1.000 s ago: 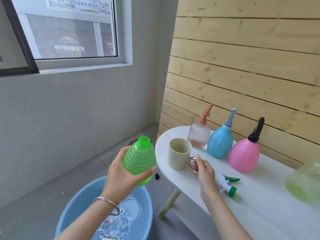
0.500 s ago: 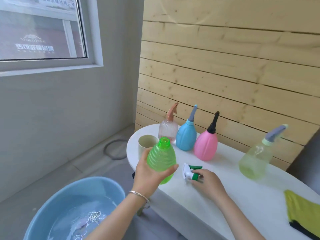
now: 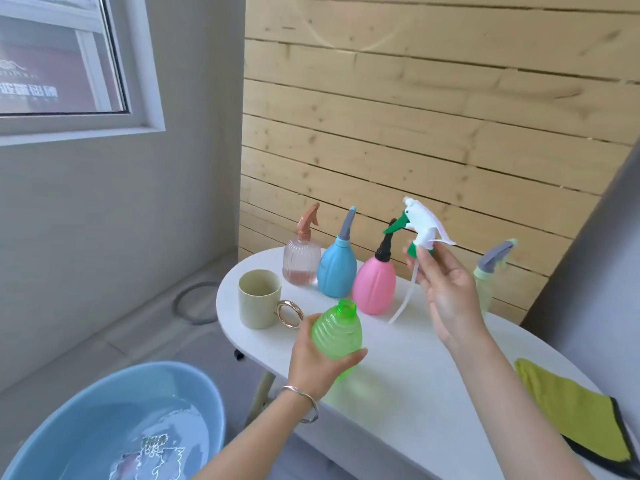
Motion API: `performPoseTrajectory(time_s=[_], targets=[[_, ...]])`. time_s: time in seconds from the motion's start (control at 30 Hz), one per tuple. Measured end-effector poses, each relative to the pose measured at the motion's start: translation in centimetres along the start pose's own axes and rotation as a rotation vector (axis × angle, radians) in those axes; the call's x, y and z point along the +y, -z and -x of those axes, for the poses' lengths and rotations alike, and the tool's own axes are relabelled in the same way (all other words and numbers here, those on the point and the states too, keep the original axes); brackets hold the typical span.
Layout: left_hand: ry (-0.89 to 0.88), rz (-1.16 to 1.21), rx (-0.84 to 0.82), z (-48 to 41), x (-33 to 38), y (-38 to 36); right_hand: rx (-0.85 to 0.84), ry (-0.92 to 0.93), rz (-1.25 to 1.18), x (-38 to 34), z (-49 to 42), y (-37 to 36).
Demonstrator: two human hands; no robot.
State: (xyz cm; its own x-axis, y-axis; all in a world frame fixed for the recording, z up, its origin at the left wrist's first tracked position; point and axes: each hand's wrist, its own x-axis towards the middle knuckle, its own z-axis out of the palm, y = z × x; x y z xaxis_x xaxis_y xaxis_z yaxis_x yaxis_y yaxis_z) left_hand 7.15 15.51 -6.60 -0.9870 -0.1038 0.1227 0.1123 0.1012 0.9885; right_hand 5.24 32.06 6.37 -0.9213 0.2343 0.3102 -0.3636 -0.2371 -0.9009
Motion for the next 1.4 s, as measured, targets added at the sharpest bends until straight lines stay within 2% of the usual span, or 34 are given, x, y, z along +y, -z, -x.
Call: performPoseTrajectory(time_s=[0.17,0.43,0.7,1.0,1.23,1.4], targets=[[0.011,-0.013,-0.025,0.3,-1.1,-0.9,-0.061,-0.019,-0.204,-2.4,1.0,-1.3],[0.036,-0.008,-0.022,0.3,-1.8,-1.4,-0.077,0.049,-0.215,-1.7,1.6,-2.5],[0.004,-0.015,-0.035,0.4,-2.1,-1.2,-0.168,0.061,-0.072,0.6,1.7,-3.9],[0.004,-0.037,-0.075,0.2,-2.1,-1.0,-0.398,-0.167,0.220,5.8,3.3,-1.3],[-0.012,-0.066,-0.207,-0.3,-2.6,0.0,-0.545,-0.224,0.408,6.0,2.7,0.5],[0.005,-0.091,-0.212,-0.3,-2.5,0.2,-0.521,-0.192,0.517,6.1,2.3,0.0]])
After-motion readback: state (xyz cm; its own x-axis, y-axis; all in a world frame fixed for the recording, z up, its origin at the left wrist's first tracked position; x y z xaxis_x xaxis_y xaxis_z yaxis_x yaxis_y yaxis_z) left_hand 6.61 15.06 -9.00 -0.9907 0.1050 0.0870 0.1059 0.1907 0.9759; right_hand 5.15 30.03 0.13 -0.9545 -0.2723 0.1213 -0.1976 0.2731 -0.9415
